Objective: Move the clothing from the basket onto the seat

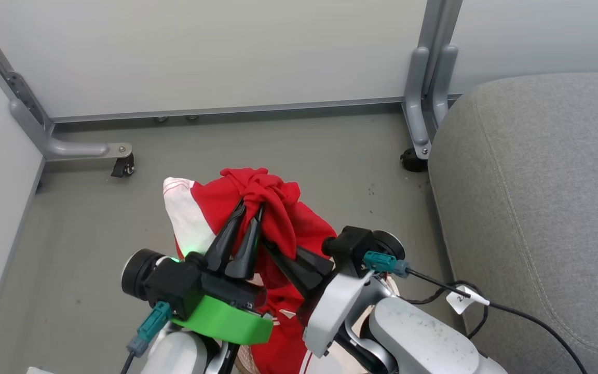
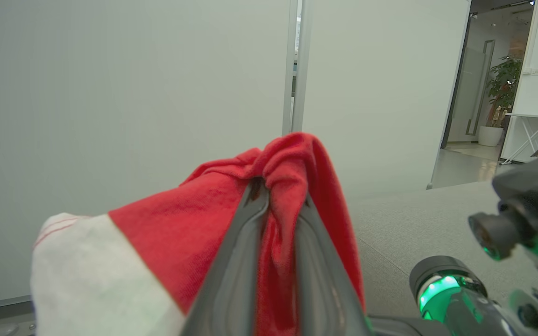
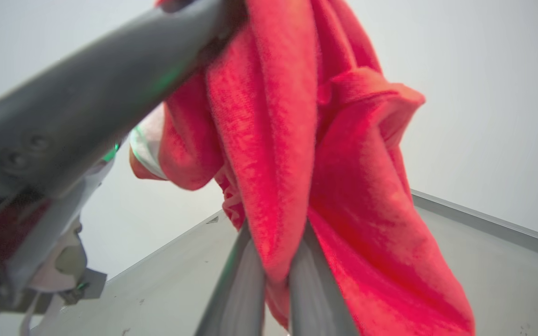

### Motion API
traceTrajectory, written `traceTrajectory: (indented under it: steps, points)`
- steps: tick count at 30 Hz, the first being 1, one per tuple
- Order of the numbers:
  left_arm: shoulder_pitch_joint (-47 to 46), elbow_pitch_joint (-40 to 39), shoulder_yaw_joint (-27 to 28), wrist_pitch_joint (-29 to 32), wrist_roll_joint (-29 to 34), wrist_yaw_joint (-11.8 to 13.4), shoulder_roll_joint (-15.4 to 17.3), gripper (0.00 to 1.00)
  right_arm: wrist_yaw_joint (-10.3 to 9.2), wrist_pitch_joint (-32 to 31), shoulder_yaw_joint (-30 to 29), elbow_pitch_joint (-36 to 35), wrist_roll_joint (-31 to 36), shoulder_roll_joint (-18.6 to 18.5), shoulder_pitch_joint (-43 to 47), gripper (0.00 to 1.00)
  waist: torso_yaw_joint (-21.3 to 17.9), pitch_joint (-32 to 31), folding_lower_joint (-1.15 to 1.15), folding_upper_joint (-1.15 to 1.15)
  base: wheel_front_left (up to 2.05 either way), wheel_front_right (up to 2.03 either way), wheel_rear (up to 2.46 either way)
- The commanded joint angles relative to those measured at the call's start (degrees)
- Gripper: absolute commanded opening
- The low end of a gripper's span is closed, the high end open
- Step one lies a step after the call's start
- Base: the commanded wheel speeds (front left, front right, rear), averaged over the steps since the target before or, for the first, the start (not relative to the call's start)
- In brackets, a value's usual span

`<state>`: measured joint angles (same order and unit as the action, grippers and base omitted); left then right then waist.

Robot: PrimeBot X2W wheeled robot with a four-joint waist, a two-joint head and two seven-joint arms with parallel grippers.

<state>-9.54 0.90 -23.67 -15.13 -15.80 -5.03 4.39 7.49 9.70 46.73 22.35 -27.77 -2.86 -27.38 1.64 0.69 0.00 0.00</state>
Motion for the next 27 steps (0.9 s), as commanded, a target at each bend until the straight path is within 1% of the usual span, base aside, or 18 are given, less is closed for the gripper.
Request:
traceTrajectory:
  steps: [1, 5, 6, 7, 9, 12, 20, 27]
  points:
    - [-0.2, 0.1, 0.3, 0.0, 0.7, -0.2, -0.1, 0.0, 0.0, 0.4, 0.1, 0.3, -0.5, -0.1, -0.8, 0.0, 0.0, 0.0, 0.0, 0.0, 0.0, 0.0, 0.0]
    - [0.1, 0.1, 0.4, 0.0, 0.7, -0.3, -0.2, 0.0, 0.0, 0.9, 0.4, 0.9, -0.9, -0.1, -1.1, 0.0, 0.0, -0.2, 0.0, 0.0, 0.0, 0.0, 0.0]
    - [0.2, 0.0, 0.6, 0.0, 0.7, 0.0, -0.2, 0.29, 0.0, 0.9, 0.4, 1.1, -0.9, -0.1, -1.1, 0.0, 0.0, -0.2, 0.0, 0.0, 0.0, 0.0, 0.0]
    - [0.3, -0.2, 0.8, 0.0, 0.9, 0.4, -0.2, 1.0, 0.0, 1.1, 0.3, 1.2, -0.9, -0.1, -1.2, 0.0, 0.1, -0.2, 0.0, 0.0, 0.0, 0.0, 0.0]
    - [0.4, -0.5, 1.0, 0.0, 0.9, 0.5, -0.2, 1.0, 0.0, 1.3, 0.0, 1.4, -0.9, -0.1, -1.3, 0.0, 0.1, -0.2, 0.0, 0.0, 0.0, 0.0, 0.0]
    - [1.1, -0.4, 1.1, 0.2, 1.2, 0.8, 0.9, 1.0, 0.0, 1.8, -0.6, 1.9, -0.7, -0.1, -1.6, 0.0, 0.1, -0.3, 0.0, 0.0, 0.0, 0.0, 0.0]
    - [4.2, -2.4, -0.1, 4.8, 2.6, 0.5, 5.0, 1.0, 0.0, 2.5, -2.1, 3.6, -0.1, -0.1, -2.1, 0.0, 0.5, -0.5, 0.0, 0.0, 0.0, 0.0, 0.0]
    - [8.1, -3.4, -2.5, 8.2, 1.7, -0.2, 6.9, 1.0, 0.0, 2.8, -2.5, 5.5, 0.2, -0.1, -1.4, 0.0, 0.7, -0.7, 0.0, 0.0, 0.0, 0.0, 0.0]
